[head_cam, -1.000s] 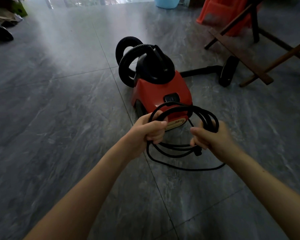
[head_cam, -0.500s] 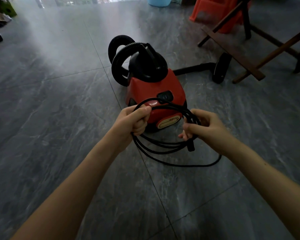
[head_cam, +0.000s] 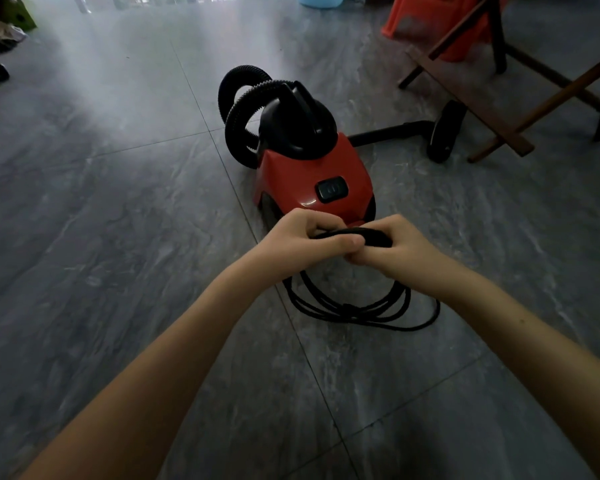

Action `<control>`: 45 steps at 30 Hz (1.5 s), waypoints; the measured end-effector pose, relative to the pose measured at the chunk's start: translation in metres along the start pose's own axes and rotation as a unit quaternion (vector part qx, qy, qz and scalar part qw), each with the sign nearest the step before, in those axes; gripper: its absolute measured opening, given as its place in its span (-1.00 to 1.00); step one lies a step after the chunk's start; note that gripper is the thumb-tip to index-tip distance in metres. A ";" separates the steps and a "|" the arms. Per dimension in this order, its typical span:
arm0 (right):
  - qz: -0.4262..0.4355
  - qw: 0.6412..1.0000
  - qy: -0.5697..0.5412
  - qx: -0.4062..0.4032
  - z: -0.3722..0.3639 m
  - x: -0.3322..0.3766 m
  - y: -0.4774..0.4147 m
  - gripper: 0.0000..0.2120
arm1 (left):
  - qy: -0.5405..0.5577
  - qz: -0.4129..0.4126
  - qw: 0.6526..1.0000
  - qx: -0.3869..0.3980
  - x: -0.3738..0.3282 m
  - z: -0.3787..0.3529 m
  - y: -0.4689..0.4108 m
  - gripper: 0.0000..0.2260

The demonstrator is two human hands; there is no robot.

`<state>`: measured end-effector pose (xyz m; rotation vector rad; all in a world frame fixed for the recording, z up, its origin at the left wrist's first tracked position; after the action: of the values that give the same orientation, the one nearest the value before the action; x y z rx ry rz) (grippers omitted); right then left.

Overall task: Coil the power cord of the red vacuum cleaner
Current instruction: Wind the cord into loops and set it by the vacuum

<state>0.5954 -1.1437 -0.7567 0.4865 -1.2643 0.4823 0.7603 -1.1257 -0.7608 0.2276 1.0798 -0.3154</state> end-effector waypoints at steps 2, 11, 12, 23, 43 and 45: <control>0.028 0.998 -0.019 -0.060 0.003 -0.002 0.000 -0.71 | 0.038 -0.002 0.999 0.001 0.006 0.004 0.002 -0.90; 0.062 0.933 -0.254 -0.248 -0.009 -0.017 0.010 -0.53 | 0.156 0.005 0.985 -0.067 0.032 -0.002 0.007 -0.91; 0.060 0.925 -0.276 -0.254 -0.012 -0.020 0.011 -0.55 | 0.175 0.003 0.983 -0.062 0.032 -0.002 0.007 -0.91; 0.035 0.993 -0.068 -0.091 -0.001 -0.047 0.014 -0.77 | 0.104 -0.007 0.995 0.004 0.033 0.007 0.021 -0.83; 0.050 0.997 0.050 -0.018 -0.016 -0.015 0.009 -0.78 | -0.138 -0.060 0.988 0.033 0.017 0.004 0.020 -0.85; 0.076 0.996 0.024 -0.045 -0.012 -0.013 0.012 -0.75 | -0.151 -0.045 0.987 0.040 0.026 0.009 0.022 -0.84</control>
<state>0.5949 -1.1283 -0.7713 0.3015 -1.2764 0.5586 0.7872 -1.1119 -0.7792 0.1958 0.7800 -0.4589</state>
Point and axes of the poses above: each hand's wrist, its own y-axis away from the middle knuckle, its own z-axis out of the back of the hand, x = y × z, the point moved 2 cm from there along -y, towards the middle knuckle, and after that the axes turned 12 degrees about -y, right-handed, at the moved point
